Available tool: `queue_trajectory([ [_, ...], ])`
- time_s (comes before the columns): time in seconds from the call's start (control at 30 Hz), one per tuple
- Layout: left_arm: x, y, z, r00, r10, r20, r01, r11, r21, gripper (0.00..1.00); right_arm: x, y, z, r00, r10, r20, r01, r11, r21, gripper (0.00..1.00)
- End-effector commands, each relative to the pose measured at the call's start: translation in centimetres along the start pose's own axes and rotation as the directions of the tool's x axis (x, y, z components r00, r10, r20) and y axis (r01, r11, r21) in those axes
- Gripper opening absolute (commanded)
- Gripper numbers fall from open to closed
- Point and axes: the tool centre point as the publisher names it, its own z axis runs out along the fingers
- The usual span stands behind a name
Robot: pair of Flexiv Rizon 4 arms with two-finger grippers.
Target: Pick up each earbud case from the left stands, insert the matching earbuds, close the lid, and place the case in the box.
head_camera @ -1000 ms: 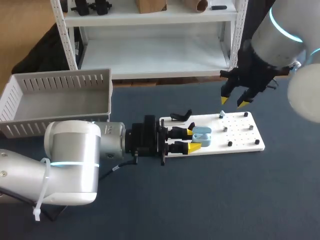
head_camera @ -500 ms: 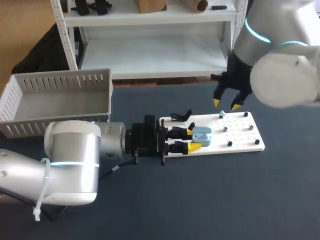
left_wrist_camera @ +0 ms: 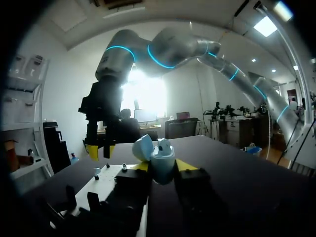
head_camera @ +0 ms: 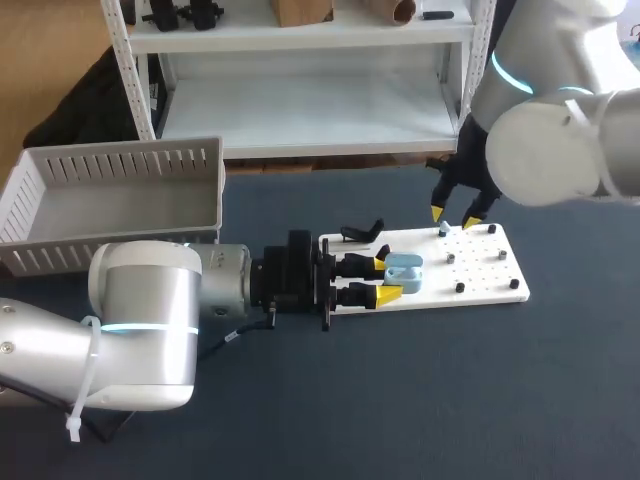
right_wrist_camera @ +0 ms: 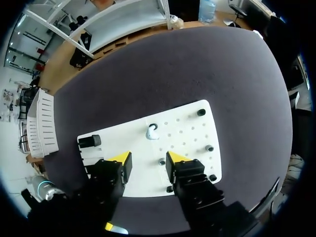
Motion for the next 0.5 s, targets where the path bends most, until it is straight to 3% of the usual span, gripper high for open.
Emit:
queue_trajectory([
  [0.03,0.05,-0.02,0.12,1.000,0.001,0.000,-0.001,1.000,-0.004,0.00,-0.36,0.09,0.61,1.000,0.008,-0.018,-0.008,1.000,0.006,0.44],
  [0.5,0.05,-0.02,0.12,1.000,0.001,0.000,-0.001,1.000,-0.004,0.00,-0.41,-0.08,1.36,0.996,0.079,-0.030,-0.077,0.995,0.056,0.43],
])
